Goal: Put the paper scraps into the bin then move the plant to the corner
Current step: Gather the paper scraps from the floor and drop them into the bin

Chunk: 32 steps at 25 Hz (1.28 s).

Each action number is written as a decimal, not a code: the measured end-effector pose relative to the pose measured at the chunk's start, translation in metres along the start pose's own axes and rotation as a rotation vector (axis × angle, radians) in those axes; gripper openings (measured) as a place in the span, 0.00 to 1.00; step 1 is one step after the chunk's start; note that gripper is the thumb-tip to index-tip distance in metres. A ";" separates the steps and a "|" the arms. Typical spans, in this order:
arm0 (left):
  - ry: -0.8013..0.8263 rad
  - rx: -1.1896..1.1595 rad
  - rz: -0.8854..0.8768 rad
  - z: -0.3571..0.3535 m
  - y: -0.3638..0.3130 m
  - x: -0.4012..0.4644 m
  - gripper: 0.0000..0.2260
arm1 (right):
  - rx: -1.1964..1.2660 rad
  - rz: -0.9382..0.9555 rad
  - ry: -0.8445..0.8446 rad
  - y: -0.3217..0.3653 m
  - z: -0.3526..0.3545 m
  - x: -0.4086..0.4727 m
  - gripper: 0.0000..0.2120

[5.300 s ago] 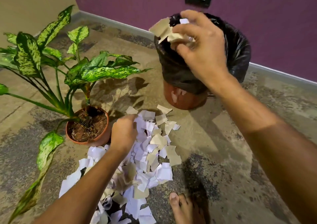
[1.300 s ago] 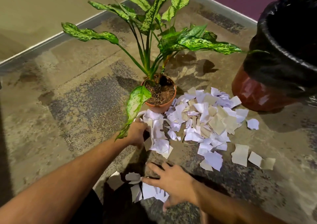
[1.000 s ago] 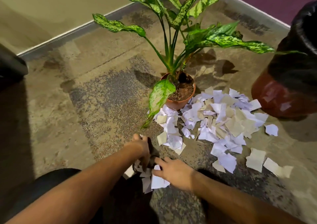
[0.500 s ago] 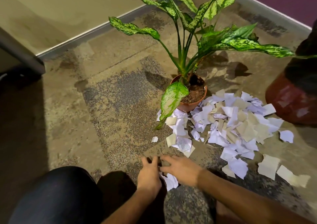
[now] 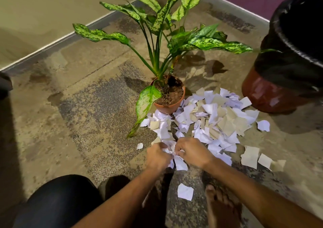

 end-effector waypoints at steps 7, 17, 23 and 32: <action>-0.026 -0.089 -0.374 -0.020 -0.126 -0.002 0.04 | -0.037 -0.196 -0.321 -0.045 0.114 -0.021 0.08; -0.039 -0.468 -0.974 -0.069 -0.378 -0.109 0.06 | -0.359 -0.449 -1.220 -0.095 0.337 -0.147 0.12; 0.059 -0.294 -1.038 -0.103 -0.416 -0.124 0.15 | -0.317 -0.669 -1.154 -0.150 0.349 -0.168 0.11; 0.258 -0.163 -1.245 -0.102 -0.384 -0.134 0.24 | -0.113 -0.691 -1.310 -0.157 0.337 -0.191 0.17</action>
Point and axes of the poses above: each hand's wrist, its own x-axis towards the middle knuckle, its own z-axis out of the back of the hand, y = z × x, the point moved 5 cm from there along x, towards the middle knuckle, and after that the axes turned 7 degrees about -x, right-handed, at the moved point
